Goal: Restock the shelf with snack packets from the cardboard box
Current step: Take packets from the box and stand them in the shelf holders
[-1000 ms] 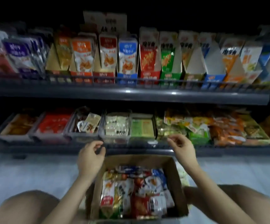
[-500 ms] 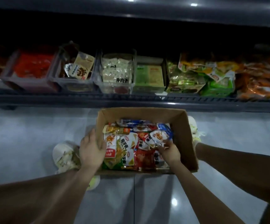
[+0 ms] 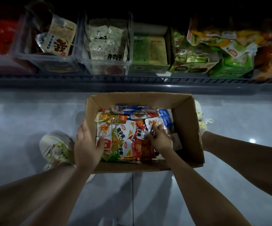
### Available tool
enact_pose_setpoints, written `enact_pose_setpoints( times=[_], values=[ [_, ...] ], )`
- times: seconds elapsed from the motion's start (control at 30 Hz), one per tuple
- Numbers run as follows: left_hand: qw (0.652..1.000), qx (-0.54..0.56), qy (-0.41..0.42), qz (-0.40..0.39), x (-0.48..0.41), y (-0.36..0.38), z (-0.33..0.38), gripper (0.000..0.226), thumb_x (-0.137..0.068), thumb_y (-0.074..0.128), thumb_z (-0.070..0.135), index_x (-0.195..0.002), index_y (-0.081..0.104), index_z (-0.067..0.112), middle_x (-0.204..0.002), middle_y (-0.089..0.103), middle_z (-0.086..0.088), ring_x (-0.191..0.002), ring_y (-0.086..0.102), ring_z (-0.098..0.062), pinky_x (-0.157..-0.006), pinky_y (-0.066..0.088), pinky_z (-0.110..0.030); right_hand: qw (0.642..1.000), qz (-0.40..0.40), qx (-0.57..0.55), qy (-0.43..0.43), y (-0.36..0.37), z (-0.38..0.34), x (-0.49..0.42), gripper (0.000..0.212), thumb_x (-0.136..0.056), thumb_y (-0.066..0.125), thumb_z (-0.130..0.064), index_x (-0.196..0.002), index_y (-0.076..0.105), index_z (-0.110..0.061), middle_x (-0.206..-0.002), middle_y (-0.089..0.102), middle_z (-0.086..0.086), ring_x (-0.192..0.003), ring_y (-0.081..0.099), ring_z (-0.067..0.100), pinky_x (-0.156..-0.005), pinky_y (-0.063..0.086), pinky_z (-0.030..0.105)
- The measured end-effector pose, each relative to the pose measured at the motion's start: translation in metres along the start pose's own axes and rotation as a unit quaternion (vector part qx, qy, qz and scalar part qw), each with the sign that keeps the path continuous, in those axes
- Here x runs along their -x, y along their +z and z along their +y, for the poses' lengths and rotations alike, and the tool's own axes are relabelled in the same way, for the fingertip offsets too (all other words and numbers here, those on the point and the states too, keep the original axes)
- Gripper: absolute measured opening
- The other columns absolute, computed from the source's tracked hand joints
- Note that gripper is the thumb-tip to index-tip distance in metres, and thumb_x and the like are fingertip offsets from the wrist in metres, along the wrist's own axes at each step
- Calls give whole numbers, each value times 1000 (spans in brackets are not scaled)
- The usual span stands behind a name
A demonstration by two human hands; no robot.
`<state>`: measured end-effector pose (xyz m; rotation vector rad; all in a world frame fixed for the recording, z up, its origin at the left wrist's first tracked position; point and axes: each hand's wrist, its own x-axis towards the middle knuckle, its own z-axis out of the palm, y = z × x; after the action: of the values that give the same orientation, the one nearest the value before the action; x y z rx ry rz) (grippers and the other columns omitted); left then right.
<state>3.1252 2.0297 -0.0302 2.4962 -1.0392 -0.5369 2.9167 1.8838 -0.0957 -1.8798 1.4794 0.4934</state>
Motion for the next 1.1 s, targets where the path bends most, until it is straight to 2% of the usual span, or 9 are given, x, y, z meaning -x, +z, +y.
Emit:
enact_pose_setpoints(
  times=[0.07, 0.17, 0.27, 0.47, 0.57, 0.7, 0.87, 0.97, 1.1],
  values=[
    [1000, -1, 7, 5, 0, 1, -2, 83, -87, 65, 35, -146, 21, -3, -133, 46, -28, -112, 53, -45, -84, 50, -55, 999, 26, -4, -30, 2, -1, 9, 47, -98, 42, -45, -142, 41, -28, -152, 35, 5, -133, 42, 26, -104, 39, 41],
    [1000, 3, 14, 16, 0, 0, -2, 80, -88, 59, 39, -144, 23, -5, -128, 49, -31, -108, 54, -47, -81, 51, -56, 968, 142, -203, 33, -4, 2, 15, 38, -95, 53, -40, -128, 58, -21, -124, 63, 4, -108, 61, 19, -89, 51, 37],
    [1000, -3, 15, 17, 0, 1, -1, 82, -84, 54, 41, -143, 24, -7, -126, 50, -32, -107, 54, -48, -82, 51, -56, 935, 199, -280, 93, -11, 10, 2, 50, -87, 65, -39, -131, 54, -18, -128, 57, 4, -115, 56, 22, -93, 50, 44],
    [1000, -8, 4, 14, -1, -2, 2, 84, -83, 50, 45, -144, 23, -6, -127, 48, -32, -109, 52, -48, -85, 48, -55, 946, 118, -258, 157, -8, 10, -27, 82, -72, 79, -42, -140, 38, -20, -133, 52, 5, -123, 51, 29, -99, 46, 47],
    [1000, -10, -7, 3, -2, -4, 3, 83, -86, 59, 38, -147, 20, -3, -133, 44, -30, -115, 49, -47, -90, 45, -56, 945, 148, -223, 191, -8, 10, -24, 80, -72, 80, -40, -137, 41, -14, -133, 52, 8, -122, 49, 28, -99, 41, 42],
    [1000, -4, -14, -16, -2, -9, 4, 85, -86, 68, 26, -149, 16, 2, -137, 41, -27, -118, 46, -46, -96, 41, -57, 928, 186, -282, 156, -8, 9, -7, 61, -74, 80, -26, -128, 52, -17, -124, 60, 7, -113, 58, 27, -93, 50, 44],
    [998, -42, -21, 41, 1, -22, 14, 71, -84, 55, 39, -142, 37, 0, -133, 46, -27, -121, 43, -45, -101, 35, -51, 826, 61, -554, 84, -16, 0, 32, 52, -79, 69, 5, -126, 57, -14, -117, 64, 6, -108, 62, 23, -84, 56, 36],
    [994, -41, 68, 69, 10, -31, 27, 52, -88, 54, 36, -126, 55, 1, -120, 59, -23, -111, 53, -41, -94, 42, -48, 773, -32, -632, 52, -26, -16, 55, 52, -75, 70, 11, -120, 62, -13, -107, 69, 8, -98, 66, 24, -81, 56, 35],
    [991, 53, 108, -65, 20, -34, 45, 34, -92, 58, 36, -117, 64, 13, -104, 69, -4, -95, 63, -21, -79, 46, -30, 774, -117, -622, -19, -31, -44, 75, 42, -76, 69, 11, -112, 65, -11, -91, 72, 5, -67, 67, 11, -52, 51, 23]
  ],
)
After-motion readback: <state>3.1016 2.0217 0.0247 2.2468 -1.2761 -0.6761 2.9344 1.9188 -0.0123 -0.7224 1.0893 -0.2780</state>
